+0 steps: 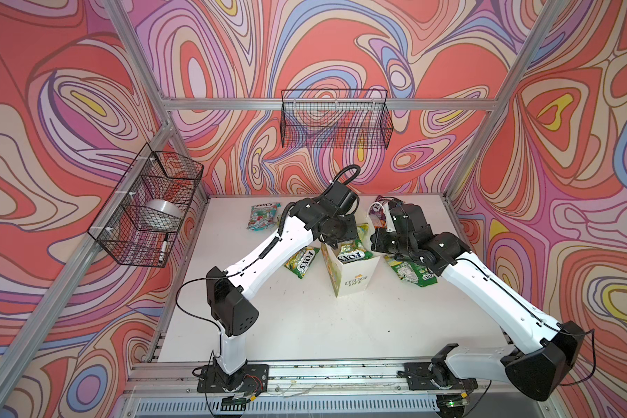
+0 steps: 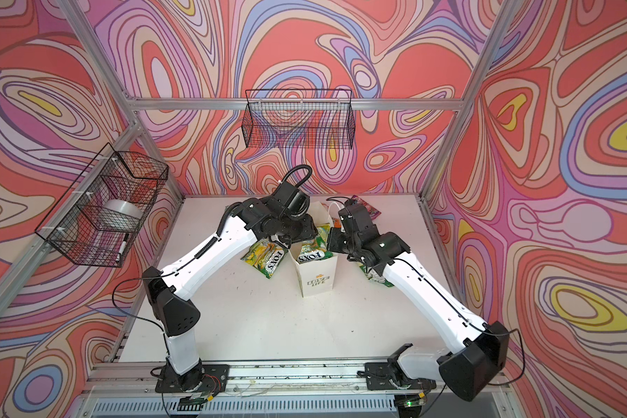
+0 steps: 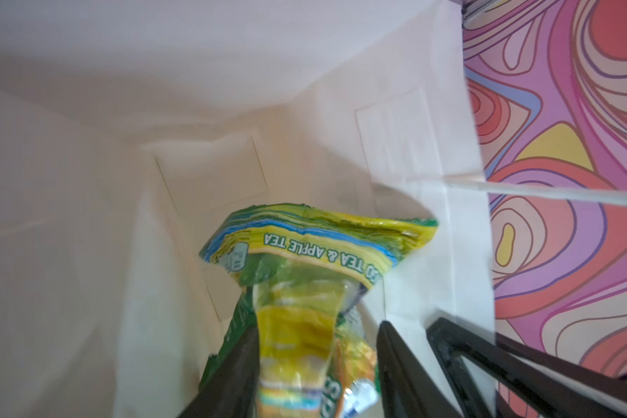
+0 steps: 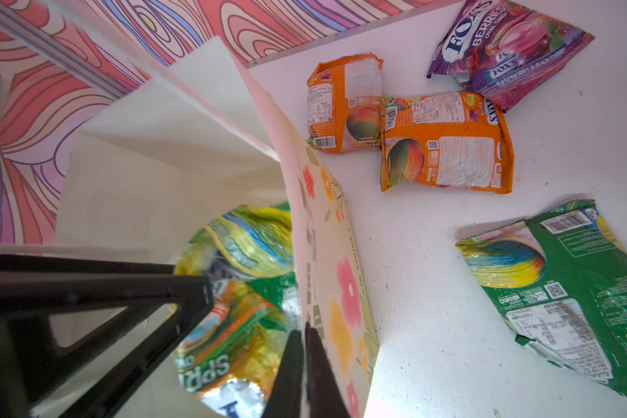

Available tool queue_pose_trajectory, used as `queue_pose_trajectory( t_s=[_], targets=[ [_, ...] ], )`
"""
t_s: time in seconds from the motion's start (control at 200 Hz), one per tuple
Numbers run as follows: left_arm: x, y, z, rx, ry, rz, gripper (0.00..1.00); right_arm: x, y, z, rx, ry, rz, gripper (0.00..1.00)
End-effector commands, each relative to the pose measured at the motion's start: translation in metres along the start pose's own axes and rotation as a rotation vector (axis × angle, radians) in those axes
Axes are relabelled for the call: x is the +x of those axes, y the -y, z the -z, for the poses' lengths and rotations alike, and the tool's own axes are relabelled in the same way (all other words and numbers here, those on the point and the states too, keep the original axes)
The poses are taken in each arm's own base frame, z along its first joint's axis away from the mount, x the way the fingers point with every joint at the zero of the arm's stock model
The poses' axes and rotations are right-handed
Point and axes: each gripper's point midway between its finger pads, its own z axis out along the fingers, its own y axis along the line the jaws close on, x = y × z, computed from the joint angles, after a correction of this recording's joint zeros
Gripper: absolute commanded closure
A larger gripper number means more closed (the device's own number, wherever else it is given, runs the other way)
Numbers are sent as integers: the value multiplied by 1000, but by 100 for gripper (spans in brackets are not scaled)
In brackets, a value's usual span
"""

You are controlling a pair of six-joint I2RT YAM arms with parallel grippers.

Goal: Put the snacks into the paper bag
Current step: 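Lift the packet with the left gripper and carry it over the bag opening, then open the left gripper to drop the packet into the bag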

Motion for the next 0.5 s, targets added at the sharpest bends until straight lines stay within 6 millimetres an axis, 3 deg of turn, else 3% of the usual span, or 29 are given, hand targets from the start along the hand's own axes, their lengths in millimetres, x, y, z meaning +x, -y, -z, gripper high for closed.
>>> queue_pose_trajectory(
  t_s=[0.0, 0.235, 0.491],
  targets=[
    [-11, 19, 17, 66, 30, 1, 37, -4, 0, 3, 4, 29, -7, 100],
    [-26, 51, 55, 197, 82, -37, 28, -3, 3, 3, 15, 31, -17, 100],
    [-43, 85, 136, 386, 219, -158, 13, -4, 7, 5, 35, 38, -28, 100]
  ],
)
